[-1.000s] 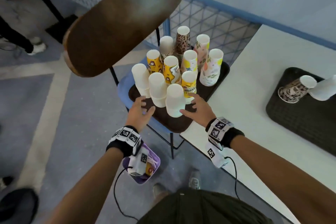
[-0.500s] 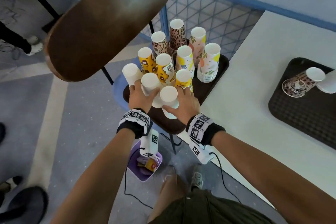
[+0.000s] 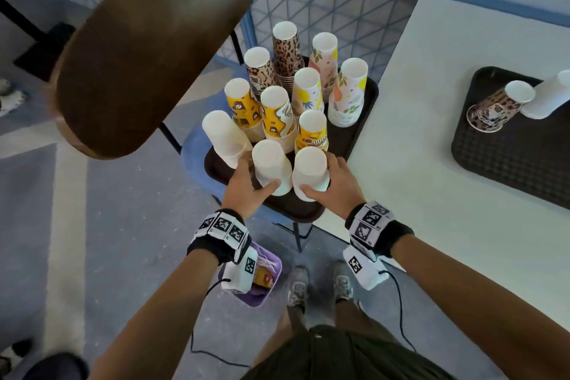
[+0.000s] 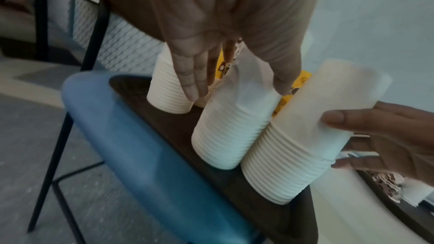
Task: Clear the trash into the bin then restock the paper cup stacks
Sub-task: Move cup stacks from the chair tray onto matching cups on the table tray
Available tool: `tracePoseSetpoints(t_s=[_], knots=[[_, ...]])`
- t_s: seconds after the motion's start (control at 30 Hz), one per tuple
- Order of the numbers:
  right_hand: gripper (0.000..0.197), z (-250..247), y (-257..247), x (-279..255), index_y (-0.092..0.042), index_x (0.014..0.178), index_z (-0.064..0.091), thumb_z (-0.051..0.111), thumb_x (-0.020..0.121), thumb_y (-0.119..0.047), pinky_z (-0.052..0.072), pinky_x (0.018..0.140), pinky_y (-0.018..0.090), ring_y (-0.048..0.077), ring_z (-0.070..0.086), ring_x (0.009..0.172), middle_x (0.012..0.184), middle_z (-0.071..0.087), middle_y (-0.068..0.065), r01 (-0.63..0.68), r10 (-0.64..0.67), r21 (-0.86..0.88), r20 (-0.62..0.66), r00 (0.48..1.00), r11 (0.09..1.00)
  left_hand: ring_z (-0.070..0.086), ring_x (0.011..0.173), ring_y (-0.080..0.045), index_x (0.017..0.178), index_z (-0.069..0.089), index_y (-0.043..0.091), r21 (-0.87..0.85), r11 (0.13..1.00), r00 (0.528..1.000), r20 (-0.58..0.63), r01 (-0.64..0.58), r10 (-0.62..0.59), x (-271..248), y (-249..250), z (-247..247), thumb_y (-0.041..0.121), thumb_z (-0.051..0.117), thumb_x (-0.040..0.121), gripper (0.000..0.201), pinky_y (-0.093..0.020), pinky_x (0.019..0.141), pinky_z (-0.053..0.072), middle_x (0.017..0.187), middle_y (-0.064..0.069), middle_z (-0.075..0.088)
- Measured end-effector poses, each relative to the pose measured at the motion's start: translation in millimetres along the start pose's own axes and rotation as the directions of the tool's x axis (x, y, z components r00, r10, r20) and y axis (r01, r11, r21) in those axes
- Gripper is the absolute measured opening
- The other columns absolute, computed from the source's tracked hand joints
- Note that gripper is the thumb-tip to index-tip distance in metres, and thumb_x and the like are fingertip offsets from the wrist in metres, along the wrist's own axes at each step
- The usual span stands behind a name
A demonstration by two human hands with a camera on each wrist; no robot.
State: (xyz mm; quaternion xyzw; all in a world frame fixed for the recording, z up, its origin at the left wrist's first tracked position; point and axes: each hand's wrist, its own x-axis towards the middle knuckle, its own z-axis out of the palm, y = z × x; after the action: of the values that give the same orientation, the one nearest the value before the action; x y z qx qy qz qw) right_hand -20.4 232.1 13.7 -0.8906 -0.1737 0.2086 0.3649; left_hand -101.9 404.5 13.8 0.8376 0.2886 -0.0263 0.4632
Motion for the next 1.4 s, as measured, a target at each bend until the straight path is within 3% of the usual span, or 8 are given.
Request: tracePoseSetpoints(t_s=[0.17,0.3,0.43,0.7,0.93,1.07,1.2,1.4], knots=[[0.088,22.9,6.5,-2.5,-0.019,0.137,0.031,0.08,0.065,-0.033,0.045,0.097,0.044,0.032,0.051,0.118,0.131,0.051,0.012,-0.133,0.135,0.152,-0.004,0.991,0.979,0.047,0.125,-0.028,0.14,0.023,0.019,-0.145,0.986,0.996,0.032,0.087,-0.083,11.8,-17.9,17.3,0.025,0.081,0.066,0.095,-0.046,0.106,0.04,0.138,-0.009,0.047],[0.089,31.1,7.2,0.5,-0.022,0.138,0.029,0.08,0.066,-0.03,0.042,0.099,0.038,0.028,0.05,0.12,0.132,0.053,0.007,-0.205,0.218,0.293,-0.012,0.976,0.934,0.045,0.127,-0.027,0.14,0.023,0.02,-0.216,0.967,0.991,0.05,0.134,-0.126,23.2,-25.1,25.4,0.025,0.084,0.061,0.1,-0.038,0.105,0.038,0.139,-0.007,0.047],[0.089,34.5,3.9,8.0,-0.022,0.137,0.031,0.082,0.064,-0.029,0.04,0.099,0.035,0.027,0.049,0.122,0.132,0.053,0.006,-0.261,0.281,0.36,-0.003,0.96,0.896,0.044,0.128,-0.028,0.14,0.022,0.025,-0.205,0.966,0.986,0.091,0.158,-0.142,30.3,-25.4,27.6,0.044,0.08,0.046,0.112,-0.041,0.106,0.038,0.14,-0.006,0.046],[0.086,39.8,5.6,14.0,-0.019,0.134,0.033,0.083,0.064,-0.023,0.041,0.096,0.035,0.03,0.051,0.119,0.128,0.055,0.009,-0.278,0.297,0.336,-0.007,0.955,0.9,0.044,0.128,-0.03,0.138,0.028,0.019,-0.164,0.974,0.988,0.054,0.155,-0.148,37.5,-30.0,26.6,0.022,0.083,0.063,0.093,-0.039,0.106,0.036,0.139,-0.009,0.047],[0.085,47.5,5.1,14.3,-0.018,0.13,0.035,0.083,0.061,-0.022,0.043,0.091,0.034,0.029,0.054,0.115,0.125,0.057,0.009,-0.248,0.274,0.319,-0.036,0.961,0.914,0.046,0.125,-0.027,0.135,0.031,0.016,-0.198,0.973,0.993,0.011,0.115,-0.115,28.0,-29.3,22.7,0.014,0.082,0.064,0.088,-0.027,0.094,0.035,0.135,-0.009,0.05],[0.084,49.4,3.7,10.6,-0.019,0.13,0.035,0.083,0.061,-0.022,0.043,0.089,0.031,0.027,0.054,0.114,0.124,0.056,0.008,-0.246,0.274,0.335,-0.039,0.961,0.91,0.047,0.124,-0.028,0.135,0.032,0.016,-0.194,0.976,0.996,0.014,0.095,-0.094,24.9,-27.9,21.0,0.012,0.082,0.063,0.087,-0.03,0.095,0.037,0.134,-0.01,0.051],[0.083,48.7,0.8,7.7,-0.019,0.13,0.035,0.083,0.061,-0.02,0.045,0.093,0.036,0.028,0.054,0.114,0.124,0.056,0.009,-0.256,0.288,0.36,-0.037,0.957,0.897,0.046,0.125,-0.029,0.135,0.031,0.016,-0.178,0.981,0.997,0.018,0.081,-0.08,24.5,-27.9,18.7,0.011,0.082,0.063,0.089,-0.035,0.099,0.037,0.135,-0.011,0.05],[0.084,41.9,0.2,-0.6,-0.021,0.129,0.036,0.083,0.06,-0.02,0.046,0.097,0.045,0.03,0.054,0.114,0.123,0.057,0.01,-0.229,0.268,0.388,-0.049,0.962,0.893,0.046,0.125,-0.026,0.136,0.03,0.016,-0.213,0.976,0.999,0.025,0.044,-0.04,20.1,-27.9,18.8,0.013,0.083,0.062,0.091,-0.027,0.095,0.034,0.136,-0.009,0.049]])
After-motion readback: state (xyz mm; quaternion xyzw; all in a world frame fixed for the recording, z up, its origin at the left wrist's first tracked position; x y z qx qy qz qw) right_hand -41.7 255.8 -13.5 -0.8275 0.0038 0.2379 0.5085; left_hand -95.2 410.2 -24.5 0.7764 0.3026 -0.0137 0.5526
